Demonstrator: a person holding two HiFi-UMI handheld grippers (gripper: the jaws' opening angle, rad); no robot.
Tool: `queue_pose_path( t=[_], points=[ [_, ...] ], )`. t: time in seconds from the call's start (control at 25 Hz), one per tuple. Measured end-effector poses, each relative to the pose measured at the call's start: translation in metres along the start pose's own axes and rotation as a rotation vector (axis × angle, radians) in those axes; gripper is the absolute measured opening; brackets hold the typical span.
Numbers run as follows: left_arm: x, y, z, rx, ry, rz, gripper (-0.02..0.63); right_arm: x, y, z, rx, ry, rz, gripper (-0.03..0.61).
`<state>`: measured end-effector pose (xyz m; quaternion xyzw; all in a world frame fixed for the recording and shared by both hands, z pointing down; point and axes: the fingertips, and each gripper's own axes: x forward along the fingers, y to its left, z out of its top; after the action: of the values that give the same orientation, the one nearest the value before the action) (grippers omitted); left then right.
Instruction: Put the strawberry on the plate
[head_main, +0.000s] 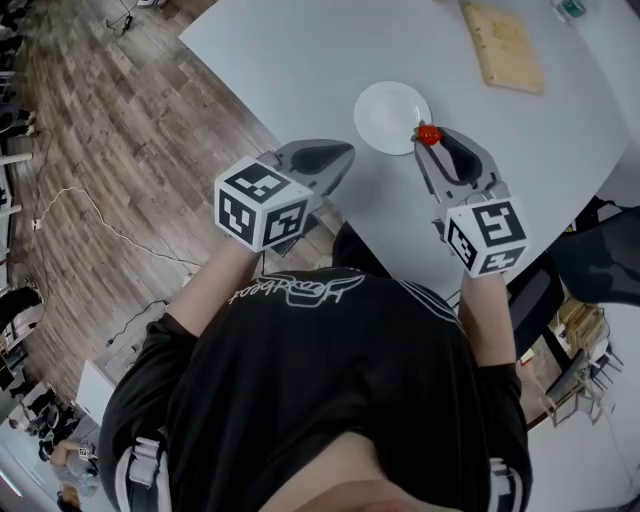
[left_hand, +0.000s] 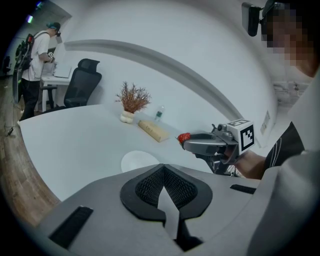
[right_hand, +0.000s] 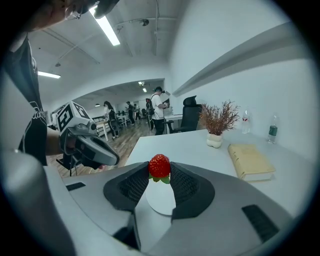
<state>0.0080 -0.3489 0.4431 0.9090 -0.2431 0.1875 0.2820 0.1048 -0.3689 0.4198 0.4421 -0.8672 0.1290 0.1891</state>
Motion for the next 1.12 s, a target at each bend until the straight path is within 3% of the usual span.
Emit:
queue_pose_path(
  t=[0.36, 0.68, 1.12],
  points=[
    [0.007, 0.020, -0.007, -0.040, 0.007, 0.021, 0.008, 0.039, -0.009, -0.016, 0.014, 0.053, 0.017, 0.126],
    [0.015, 0.028, -0.015, -0.057, 0.024, 0.028, 0.008, 0.078, -0.017, -0.051, -0.181, 0.191, -0.025, 0.126],
    [0.023, 0.036, -0.024, -0.103, 0.054, 0.028, 0.008, 0.109, -0.029, -0.091, -0.120, 0.273, 0.001, 0.126]
  ],
)
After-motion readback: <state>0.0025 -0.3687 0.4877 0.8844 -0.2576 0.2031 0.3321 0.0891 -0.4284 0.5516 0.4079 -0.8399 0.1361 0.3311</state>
